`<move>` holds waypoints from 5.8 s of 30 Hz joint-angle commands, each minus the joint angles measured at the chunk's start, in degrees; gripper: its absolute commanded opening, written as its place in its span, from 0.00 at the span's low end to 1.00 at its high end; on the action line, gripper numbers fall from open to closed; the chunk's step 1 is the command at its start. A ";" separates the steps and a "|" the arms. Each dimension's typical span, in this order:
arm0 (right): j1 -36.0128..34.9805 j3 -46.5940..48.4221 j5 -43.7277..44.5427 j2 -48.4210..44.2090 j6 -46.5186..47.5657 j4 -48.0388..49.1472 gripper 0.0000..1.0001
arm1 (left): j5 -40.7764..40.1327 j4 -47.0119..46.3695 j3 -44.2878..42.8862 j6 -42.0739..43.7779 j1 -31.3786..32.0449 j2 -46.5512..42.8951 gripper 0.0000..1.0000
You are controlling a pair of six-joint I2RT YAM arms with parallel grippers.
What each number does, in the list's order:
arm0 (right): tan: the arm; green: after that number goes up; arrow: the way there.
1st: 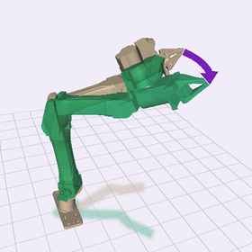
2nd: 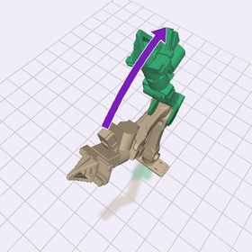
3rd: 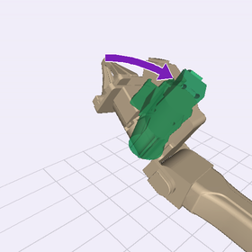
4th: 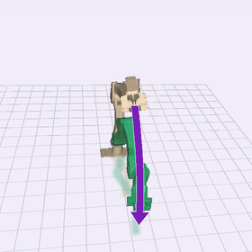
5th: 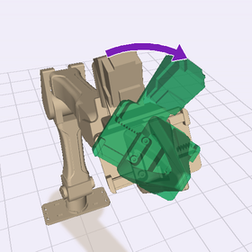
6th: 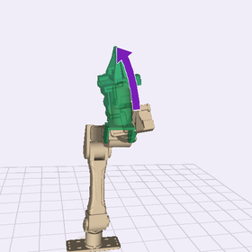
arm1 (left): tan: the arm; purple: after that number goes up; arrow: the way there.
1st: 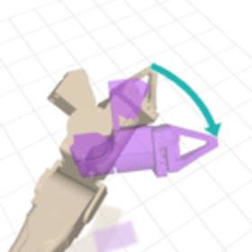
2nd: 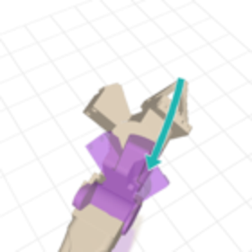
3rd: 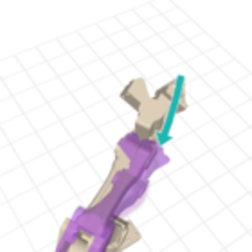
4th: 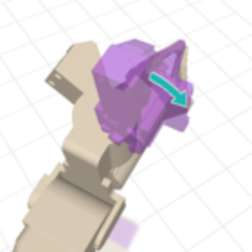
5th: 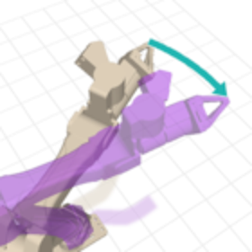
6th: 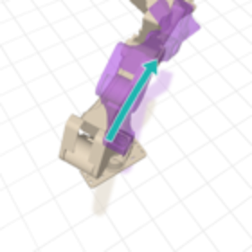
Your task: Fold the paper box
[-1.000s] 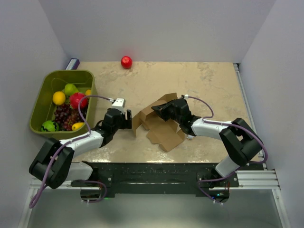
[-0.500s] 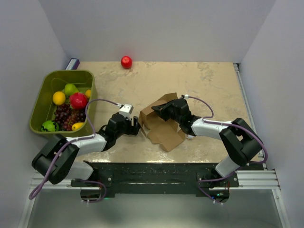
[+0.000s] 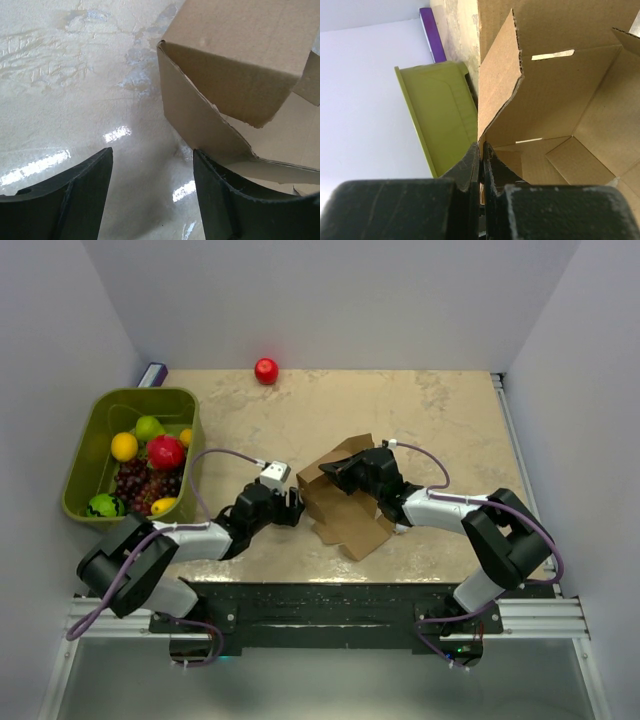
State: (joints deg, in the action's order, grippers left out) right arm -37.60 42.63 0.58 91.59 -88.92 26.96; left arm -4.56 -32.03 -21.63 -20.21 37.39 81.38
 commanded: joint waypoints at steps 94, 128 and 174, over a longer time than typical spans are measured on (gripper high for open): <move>-0.19 -2.91 -7.17 11.33 18.61 30.96 0.00 | -2.12 -14.36 11.68 -5.19 3.48 -10.28 0.80; -0.19 -5.37 -4.97 10.18 18.17 31.14 0.00 | -6.60 -27.56 6.87 -4.40 5.86 2.81 0.62; -1.77 -5.98 0.04 7.02 12.72 22.08 0.08 | -31.56 -6.82 -9.31 -12.66 9.81 13.54 0.45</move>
State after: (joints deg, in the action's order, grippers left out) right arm -38.09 35.88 0.51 99.20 -76.31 52.93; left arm -29.10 -41.32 -30.04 -31.44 47.72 95.13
